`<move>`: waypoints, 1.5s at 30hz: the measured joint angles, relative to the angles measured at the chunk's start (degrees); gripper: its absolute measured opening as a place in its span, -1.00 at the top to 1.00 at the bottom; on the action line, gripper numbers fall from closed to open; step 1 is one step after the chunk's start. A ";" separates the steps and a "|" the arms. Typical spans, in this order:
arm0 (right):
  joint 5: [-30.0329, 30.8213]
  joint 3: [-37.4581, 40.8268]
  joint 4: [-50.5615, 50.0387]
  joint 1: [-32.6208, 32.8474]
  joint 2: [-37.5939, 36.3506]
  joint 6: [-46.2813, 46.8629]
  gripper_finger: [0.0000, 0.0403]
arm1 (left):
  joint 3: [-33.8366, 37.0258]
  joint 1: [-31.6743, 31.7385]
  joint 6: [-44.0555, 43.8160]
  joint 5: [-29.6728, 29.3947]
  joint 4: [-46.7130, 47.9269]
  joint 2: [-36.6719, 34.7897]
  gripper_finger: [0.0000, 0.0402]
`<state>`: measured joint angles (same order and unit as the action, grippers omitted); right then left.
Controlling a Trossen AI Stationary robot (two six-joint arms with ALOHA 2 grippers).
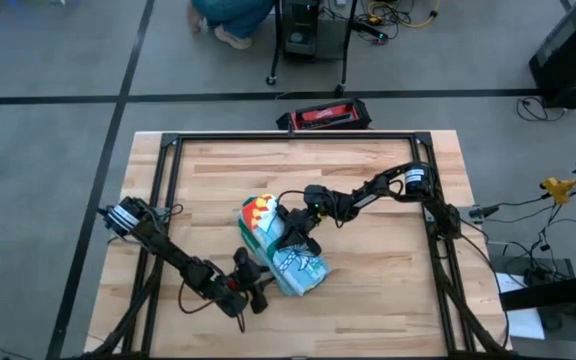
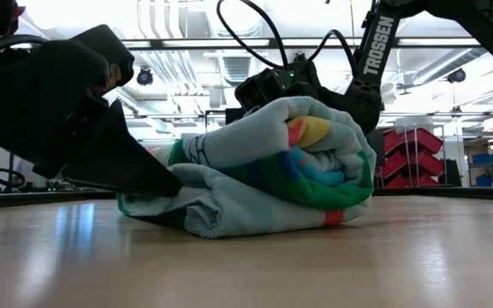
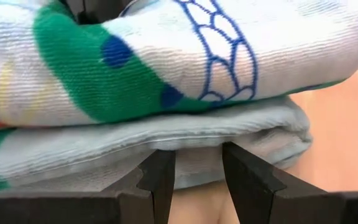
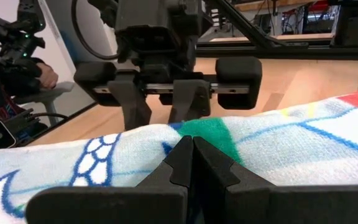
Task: Roll towel
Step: Roll the multi-color dinosaur print towel
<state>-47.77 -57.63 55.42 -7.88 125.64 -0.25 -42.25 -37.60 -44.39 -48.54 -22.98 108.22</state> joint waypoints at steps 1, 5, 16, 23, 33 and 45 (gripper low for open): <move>0.00 0.00 -0.01 0.00 0.00 0.00 1.00 | -0.14 0.00 0.35 0.00 0.00 0.00 0.41; 0.00 0.00 -0.01 0.00 0.00 0.00 1.00 | -0.93 0.65 2.94 -0.12 -0.14 0.13 0.41; -0.04 0.00 -0.07 0.00 0.00 0.04 1.00 | -5.75 2.12 3.95 -1.52 0.01 6.59 0.41; -0.22 0.00 -0.72 0.02 0.00 -0.28 1.00 | -8.16 1.14 6.14 -4.93 0.11 6.35 0.41; 0.25 0.00 -1.40 0.02 0.00 -0.80 1.00 | -8.73 -2.01 6.44 -7.26 -3.21 5.16 0.41; 1.31 0.00 -1.58 0.07 0.00 -0.87 1.00 | -8.73 -3.16 4.56 4.77 -6.63 5.16 0.41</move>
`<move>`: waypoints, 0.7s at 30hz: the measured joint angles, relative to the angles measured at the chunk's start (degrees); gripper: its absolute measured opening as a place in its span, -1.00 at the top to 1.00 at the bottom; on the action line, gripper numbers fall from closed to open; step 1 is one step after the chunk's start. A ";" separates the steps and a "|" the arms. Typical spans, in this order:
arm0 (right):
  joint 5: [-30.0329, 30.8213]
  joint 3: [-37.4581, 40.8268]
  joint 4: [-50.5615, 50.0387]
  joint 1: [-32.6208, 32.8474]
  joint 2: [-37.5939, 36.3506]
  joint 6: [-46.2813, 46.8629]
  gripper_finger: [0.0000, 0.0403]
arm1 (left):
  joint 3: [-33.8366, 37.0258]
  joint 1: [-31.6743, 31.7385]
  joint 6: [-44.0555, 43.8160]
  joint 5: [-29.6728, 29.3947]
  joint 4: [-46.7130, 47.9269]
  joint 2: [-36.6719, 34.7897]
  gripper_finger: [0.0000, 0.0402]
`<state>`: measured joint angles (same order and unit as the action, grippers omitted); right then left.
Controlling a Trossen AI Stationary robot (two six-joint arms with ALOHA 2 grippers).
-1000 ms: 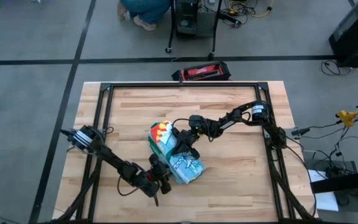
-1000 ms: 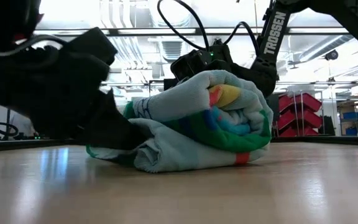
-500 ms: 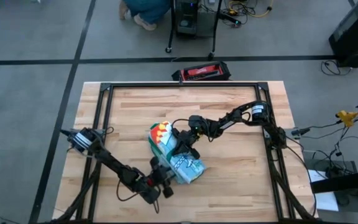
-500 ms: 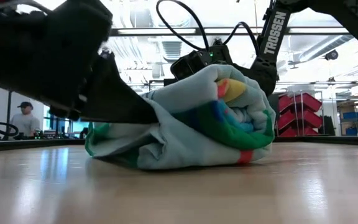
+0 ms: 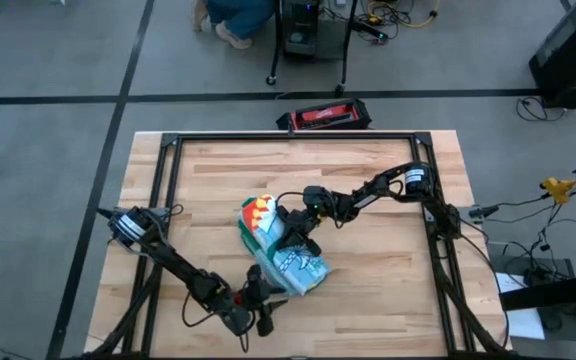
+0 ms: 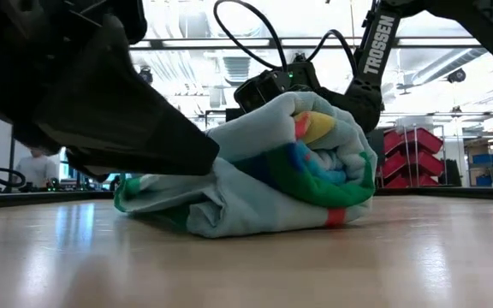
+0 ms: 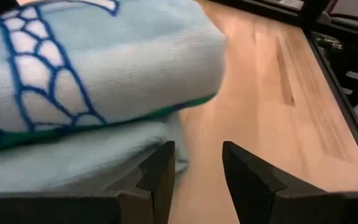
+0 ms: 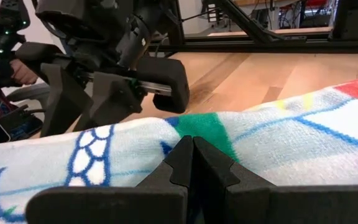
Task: Roll towel
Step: Roll the multi-color dinosaur print towel
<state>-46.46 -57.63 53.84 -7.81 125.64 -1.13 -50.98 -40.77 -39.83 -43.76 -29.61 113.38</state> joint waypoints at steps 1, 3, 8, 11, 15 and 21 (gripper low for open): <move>0.02 0.00 0.00 0.00 0.00 0.00 1.00 | 0.00 -0.18 -0.33 -0.09 0.12 0.00 0.41; 0.06 0.00 -0.02 0.07 0.00 0.00 1.00 | 0.00 -0.60 -1.72 -0.22 1.66 -0.02 0.41; 0.09 0.00 -0.02 0.07 0.00 0.00 1.00 | 0.05 -0.97 -7.24 -3.68 8.50 -0.02 0.41; 0.09 0.00 -0.04 0.07 0.00 -0.06 1.00 | 0.07 -0.97 -6.32 -6.64 8.00 -0.05 0.41; 0.09 0.00 -0.07 0.07 0.00 -0.20 1.00 | 0.07 -0.97 -5.73 -8.36 8.32 -0.07 0.41; 0.09 0.00 -0.06 0.07 0.00 -0.28 1.00 | 0.07 0.28 -5.67 -9.93 9.25 0.49 0.41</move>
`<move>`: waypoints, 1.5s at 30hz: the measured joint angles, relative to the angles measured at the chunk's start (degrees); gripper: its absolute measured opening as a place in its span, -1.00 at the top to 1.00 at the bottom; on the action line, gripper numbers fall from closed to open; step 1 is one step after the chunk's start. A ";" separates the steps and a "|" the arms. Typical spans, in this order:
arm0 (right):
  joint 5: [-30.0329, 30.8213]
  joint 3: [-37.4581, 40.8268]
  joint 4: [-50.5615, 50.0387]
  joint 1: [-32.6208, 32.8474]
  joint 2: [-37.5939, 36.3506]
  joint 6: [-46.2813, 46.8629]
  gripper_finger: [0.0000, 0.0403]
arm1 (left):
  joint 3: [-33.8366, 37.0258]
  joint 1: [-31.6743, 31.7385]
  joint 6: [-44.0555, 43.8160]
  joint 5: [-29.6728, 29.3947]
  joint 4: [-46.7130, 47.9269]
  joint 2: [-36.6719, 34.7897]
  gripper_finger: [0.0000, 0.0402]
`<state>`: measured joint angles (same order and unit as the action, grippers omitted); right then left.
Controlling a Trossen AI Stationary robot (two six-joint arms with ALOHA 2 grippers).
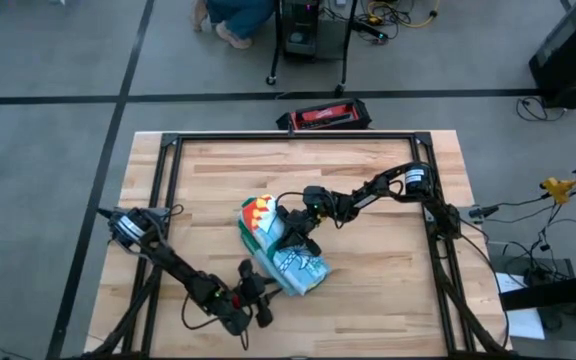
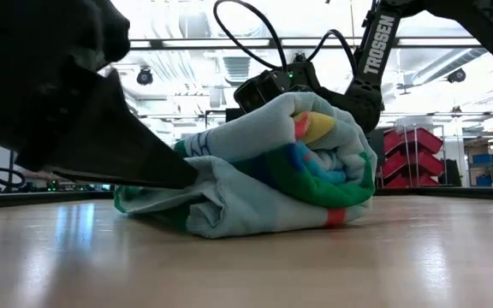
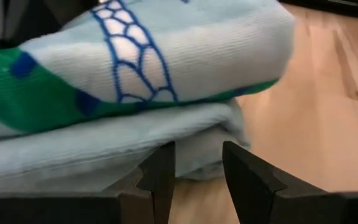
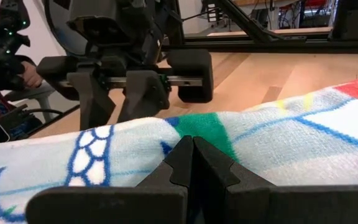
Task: Roll towel
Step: Roll the multi-color dinosaur print towel
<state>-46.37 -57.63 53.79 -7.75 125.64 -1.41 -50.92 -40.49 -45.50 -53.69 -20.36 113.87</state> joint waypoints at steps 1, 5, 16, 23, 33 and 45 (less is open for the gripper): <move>0.00 0.00 0.01 0.00 0.00 -0.01 1.00 | 0.02 0.33 0.38 0.00 -0.15 0.10 0.41; 0.02 -0.22 -0.16 0.00 0.02 -0.02 1.00 | 0.07 1.37 4.85 4.76 -4.91 0.38 0.41; -0.11 -0.86 -1.33 0.01 0.02 -0.15 1.00 | 0.04 3.02 11.62 15.76 -13.00 0.38 0.41; -0.11 -0.87 -1.39 0.02 0.02 -0.15 1.00 | 0.04 2.91 5.34 20.64 -12.92 1.22 0.41; 0.07 -0.90 -1.39 0.02 0.02 -0.13 1.00 | 0.04 1.43 0.66 23.67 -11.41 1.25 0.41; 0.04 -0.90 -1.39 0.02 0.02 -0.13 1.00 | 0.04 0.24 -0.11 12.73 -5.24 0.66 0.41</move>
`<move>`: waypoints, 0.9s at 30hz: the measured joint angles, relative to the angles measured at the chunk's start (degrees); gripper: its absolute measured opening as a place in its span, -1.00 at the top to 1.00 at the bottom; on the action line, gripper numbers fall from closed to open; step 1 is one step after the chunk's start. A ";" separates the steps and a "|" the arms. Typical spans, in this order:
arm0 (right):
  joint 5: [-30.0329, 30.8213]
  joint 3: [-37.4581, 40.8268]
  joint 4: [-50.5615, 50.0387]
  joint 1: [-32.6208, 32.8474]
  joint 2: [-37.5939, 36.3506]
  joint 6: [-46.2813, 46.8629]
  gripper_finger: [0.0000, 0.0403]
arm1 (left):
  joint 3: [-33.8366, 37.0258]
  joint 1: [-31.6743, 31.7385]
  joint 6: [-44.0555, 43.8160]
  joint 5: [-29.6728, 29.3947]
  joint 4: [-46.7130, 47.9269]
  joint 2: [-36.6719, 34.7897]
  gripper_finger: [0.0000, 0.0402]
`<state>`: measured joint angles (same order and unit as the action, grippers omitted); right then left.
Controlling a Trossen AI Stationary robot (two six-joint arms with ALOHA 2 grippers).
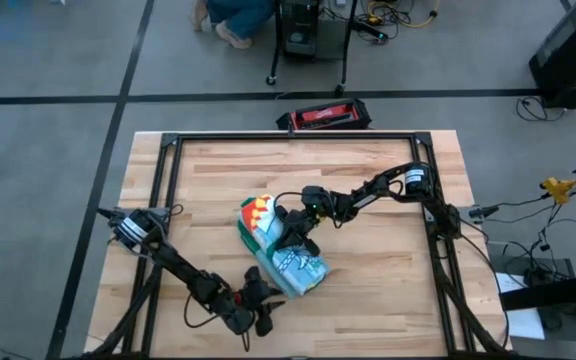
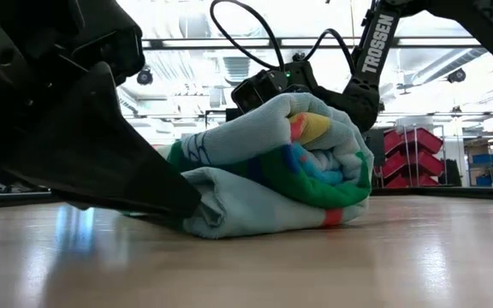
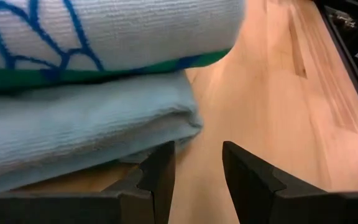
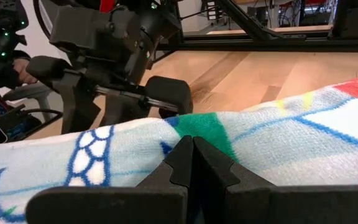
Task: Roll towel
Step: Roll the multi-color dinosaur print towel
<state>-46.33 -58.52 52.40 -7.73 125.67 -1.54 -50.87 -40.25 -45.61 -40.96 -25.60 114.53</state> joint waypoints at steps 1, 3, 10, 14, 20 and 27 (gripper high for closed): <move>-0.02 0.00 0.00 0.00 0.00 0.00 1.00 | 0.00 -0.06 0.03 -0.14 0.35 -0.31 0.41; -0.02 0.00 0.00 0.00 0.00 0.00 1.00 | 0.00 -0.11 -0.05 -0.19 1.86 -1.15 0.41; -0.07 0.00 -0.01 0.00 0.00 -0.02 1.00 | -0.02 -0.27 -6.16 -1.17 12.44 -3.21 0.41; -0.07 0.00 -0.01 0.00 0.00 0.00 1.00 | 0.04 -0.22 -9.74 -5.48 17.70 -3.14 0.41; -0.05 0.00 -0.02 0.08 0.00 -0.04 1.00 | 0.40 -0.43 -8.93 -10.06 17.66 -3.14 0.41; 0.04 0.00 -0.07 0.22 0.00 -0.44 1.00 | 0.44 -0.45 -8.54 -12.65 18.94 -3.14 0.41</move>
<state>-46.28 -58.52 52.34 -7.51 125.67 -1.98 -50.43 -40.70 -54.16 -53.61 -6.66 111.39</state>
